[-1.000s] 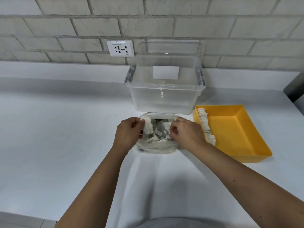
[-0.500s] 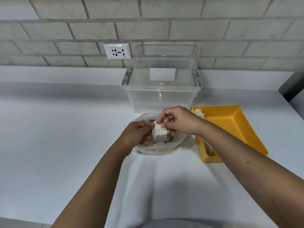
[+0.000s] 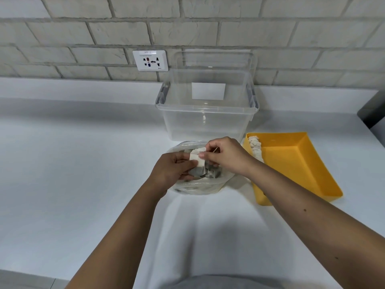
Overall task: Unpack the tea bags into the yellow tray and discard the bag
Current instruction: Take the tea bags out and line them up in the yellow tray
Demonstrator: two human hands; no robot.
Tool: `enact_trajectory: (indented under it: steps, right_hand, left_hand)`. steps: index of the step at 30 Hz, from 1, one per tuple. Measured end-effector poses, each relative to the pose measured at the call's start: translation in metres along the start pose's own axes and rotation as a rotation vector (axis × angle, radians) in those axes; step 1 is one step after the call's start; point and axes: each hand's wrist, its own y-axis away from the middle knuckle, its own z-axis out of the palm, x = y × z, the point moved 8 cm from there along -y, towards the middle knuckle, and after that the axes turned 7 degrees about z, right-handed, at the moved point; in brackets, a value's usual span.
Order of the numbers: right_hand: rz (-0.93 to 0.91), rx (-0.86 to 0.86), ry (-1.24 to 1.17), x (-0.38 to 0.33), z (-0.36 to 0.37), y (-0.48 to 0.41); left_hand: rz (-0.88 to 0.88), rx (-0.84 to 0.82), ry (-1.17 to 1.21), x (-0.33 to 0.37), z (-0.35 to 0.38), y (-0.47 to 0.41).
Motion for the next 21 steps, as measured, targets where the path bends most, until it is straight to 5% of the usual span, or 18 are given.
enact_trajectory:
  steps: [3,10,17,21]
  right_hand:
    - [0.081,-0.057,-0.002,0.011,0.009,0.001]
    - [0.089,-0.298,0.467,0.030,0.046,0.014]
    - [0.004,-0.149,0.255,0.016,0.014,0.011]
    - [-0.106,-0.295,0.160,-0.009,0.003,0.022]
  left_hand:
    - [0.045,0.102,-0.115,0.000,-0.012,-0.003]
    - [0.049,0.199,-0.152,-0.006,-0.029,-0.005]
    - [0.062,0.194,-0.186,-0.006,-0.030,0.000]
    - [0.080,0.194,-0.204,0.001,-0.032,-0.001]
